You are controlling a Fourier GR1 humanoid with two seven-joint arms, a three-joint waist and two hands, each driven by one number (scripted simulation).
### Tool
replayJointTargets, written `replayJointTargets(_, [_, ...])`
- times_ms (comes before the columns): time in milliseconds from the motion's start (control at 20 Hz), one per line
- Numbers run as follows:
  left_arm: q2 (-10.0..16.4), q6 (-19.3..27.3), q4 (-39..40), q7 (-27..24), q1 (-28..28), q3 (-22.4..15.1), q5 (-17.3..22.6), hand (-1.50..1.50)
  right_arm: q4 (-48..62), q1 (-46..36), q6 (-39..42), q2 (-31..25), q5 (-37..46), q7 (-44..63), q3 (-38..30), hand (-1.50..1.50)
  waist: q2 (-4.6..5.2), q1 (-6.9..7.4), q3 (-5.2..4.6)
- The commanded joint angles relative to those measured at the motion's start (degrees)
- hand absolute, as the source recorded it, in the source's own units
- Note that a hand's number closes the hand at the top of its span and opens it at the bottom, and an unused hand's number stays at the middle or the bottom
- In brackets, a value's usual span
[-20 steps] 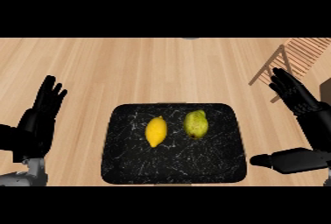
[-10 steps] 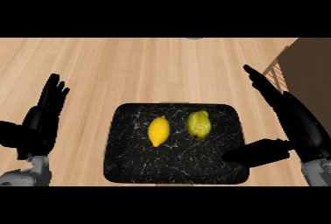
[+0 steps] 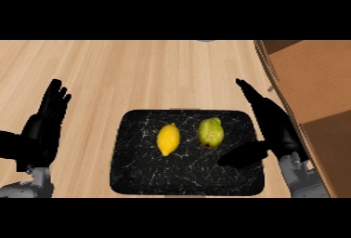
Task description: Pick the pear from the tray and place it in the tiered shelf
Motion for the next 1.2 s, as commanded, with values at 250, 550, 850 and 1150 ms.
replayJointTargets(250, [-2.65, -1.55, -2.32, 0.67, 2.52, 1.44, -1.94, 0.00, 3.17, 3.58, 3.98, 9.36, 8.15, -0.22, -2.93, -1.50, -0.01, -0.31, 0.04])
replayJointTargets(550, [-3.87, -1.92, -2.91, 1.10, 1.97, 1.05, -3.85, 0.00, 13.45, 3.24, 4.62, 13.10, 10.88, -9.28, -5.24, -1.50, 0.04, -0.10, 0.05])
replayJointTargets(850, [-4.39, -4.06, -2.67, 1.10, 2.87, 3.37, -3.65, 0.00, 8.47, 10.24, 3.23, 17.78, 17.71, -8.52, -2.26, -1.50, -0.03, -0.35, 0.04])
replayJointTargets(1150, [-6.29, -5.14, -1.33, 0.27, 1.88, 3.81, -4.39, 0.00, 15.06, 8.73, 2.12, 22.04, 20.56, -15.16, -5.91, -1.50, 0.00, -0.29, 0.04])
